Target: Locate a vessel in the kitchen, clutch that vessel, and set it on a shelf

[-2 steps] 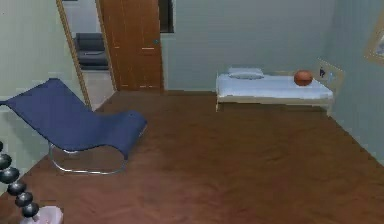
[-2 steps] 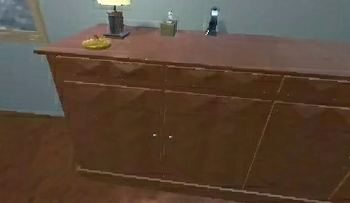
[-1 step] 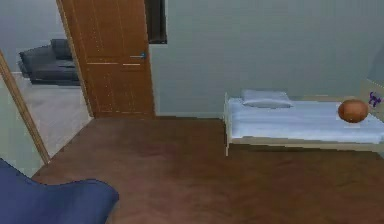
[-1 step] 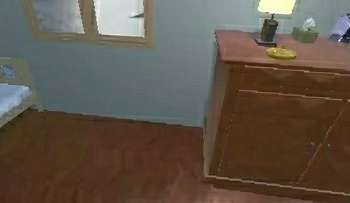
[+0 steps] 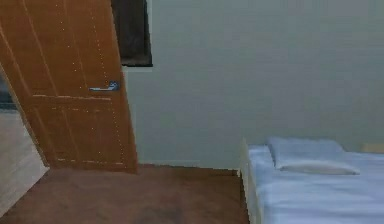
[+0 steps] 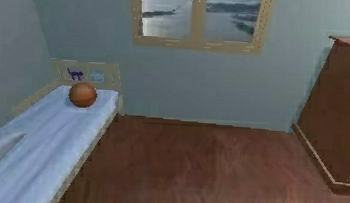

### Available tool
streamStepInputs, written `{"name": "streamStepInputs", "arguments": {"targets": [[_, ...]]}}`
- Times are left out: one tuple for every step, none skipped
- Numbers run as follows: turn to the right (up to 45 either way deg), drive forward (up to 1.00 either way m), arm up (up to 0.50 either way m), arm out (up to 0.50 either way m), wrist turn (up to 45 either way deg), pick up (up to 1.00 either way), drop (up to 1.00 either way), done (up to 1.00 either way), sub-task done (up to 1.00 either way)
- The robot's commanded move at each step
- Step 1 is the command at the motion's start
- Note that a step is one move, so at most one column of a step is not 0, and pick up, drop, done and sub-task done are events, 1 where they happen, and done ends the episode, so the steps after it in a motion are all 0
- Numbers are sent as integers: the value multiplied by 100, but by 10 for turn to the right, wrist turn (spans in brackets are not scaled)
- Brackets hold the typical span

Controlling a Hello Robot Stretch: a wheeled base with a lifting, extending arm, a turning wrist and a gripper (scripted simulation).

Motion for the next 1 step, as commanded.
{"name": "streamStepInputs", "arguments": {"targets": [[-150,0,0,0,0,0,0,0,0]]}}
